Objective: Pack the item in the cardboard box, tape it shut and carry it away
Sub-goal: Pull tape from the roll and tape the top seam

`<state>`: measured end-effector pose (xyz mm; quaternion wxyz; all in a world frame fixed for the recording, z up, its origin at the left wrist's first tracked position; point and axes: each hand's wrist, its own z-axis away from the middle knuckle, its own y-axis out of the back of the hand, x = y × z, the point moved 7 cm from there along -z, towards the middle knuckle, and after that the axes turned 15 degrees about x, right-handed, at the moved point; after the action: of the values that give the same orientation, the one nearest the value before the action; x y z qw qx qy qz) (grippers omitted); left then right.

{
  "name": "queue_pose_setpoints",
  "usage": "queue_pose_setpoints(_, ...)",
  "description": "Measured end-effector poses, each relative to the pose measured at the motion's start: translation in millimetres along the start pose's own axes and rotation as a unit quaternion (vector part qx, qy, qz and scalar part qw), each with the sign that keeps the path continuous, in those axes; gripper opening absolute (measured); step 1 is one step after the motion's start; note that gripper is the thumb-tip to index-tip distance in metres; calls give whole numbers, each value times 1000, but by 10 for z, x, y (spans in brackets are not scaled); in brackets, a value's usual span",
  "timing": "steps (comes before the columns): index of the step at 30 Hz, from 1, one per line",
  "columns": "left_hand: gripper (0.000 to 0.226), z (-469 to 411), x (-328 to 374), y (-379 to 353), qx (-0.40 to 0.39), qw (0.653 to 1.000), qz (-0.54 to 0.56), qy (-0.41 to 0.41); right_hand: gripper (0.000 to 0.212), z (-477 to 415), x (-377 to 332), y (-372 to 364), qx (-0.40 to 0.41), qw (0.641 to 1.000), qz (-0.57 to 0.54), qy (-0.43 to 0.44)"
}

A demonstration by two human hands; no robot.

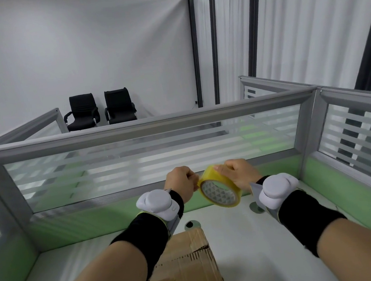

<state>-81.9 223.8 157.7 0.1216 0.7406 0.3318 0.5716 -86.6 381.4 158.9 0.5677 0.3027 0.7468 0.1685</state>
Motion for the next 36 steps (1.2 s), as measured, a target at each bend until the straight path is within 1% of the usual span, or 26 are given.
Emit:
queue_pose_setpoints(6, 19, -3, 80, 53, 6, 998, -47, -49, 47, -27, -81, 41, -16, 999, 43, 24)
queue_pose_setpoints(11, 21, -51, 52, 108, 19, 997, -54, -57, 46, -42, -210, 49, -15, 998, 55, 41)
queue_pose_setpoints(13, 24, -59, -27, 102, 8, 999, -36, -24, 45, -35, -251, 43, -15, 996, 70, 53)
queue_pose_setpoints(15, 31, -67, -133, 74, -3, 997, 55, 56, 47, -20, -286, 46, -6, 995, 75, 70)
queue_pose_setpoints(17, 37, -47, -217, 54, -5, 972, 181, 147, 48, 4, -307, 56, 8, 995, 54, 84)
queue_pose_setpoints(18, 38, -31, -229, 48, -6, 958, 227, 178, 48, 18, -312, 63, 13, 995, 44, 90)
queue_pose_setpoints(20, 31, 19, -237, 63, -7, 934, 282, 218, 47, 48, -320, 64, 9, 994, 25, 105)
queue_pose_setpoints(22, 22, 80, -241, 71, -23, 916, 309, 255, 46, 72, -327, 68, 1, 993, 12, 117)
queue_pose_setpoints(25, 14, 164, -236, 40, -71, 891, 322, 313, 42, 83, -318, 81, -7, 992, 10, 129)
queue_pose_setpoints(29, 12, 254, -273, -21, -114, 866, 310, 376, 38, 96, -279, 104, -15, 990, 10, 139)
queue_pose_setpoints(33, 19, 352, -270, -81, -186, 865, 257, 387, 33, 115, -249, 131, -27, 988, 17, 150)
queue_pose_setpoints(36, 23, 419, -245, -92, -226, 878, 201, 370, 35, 114, -209, 172, -30, 990, 11, 140)
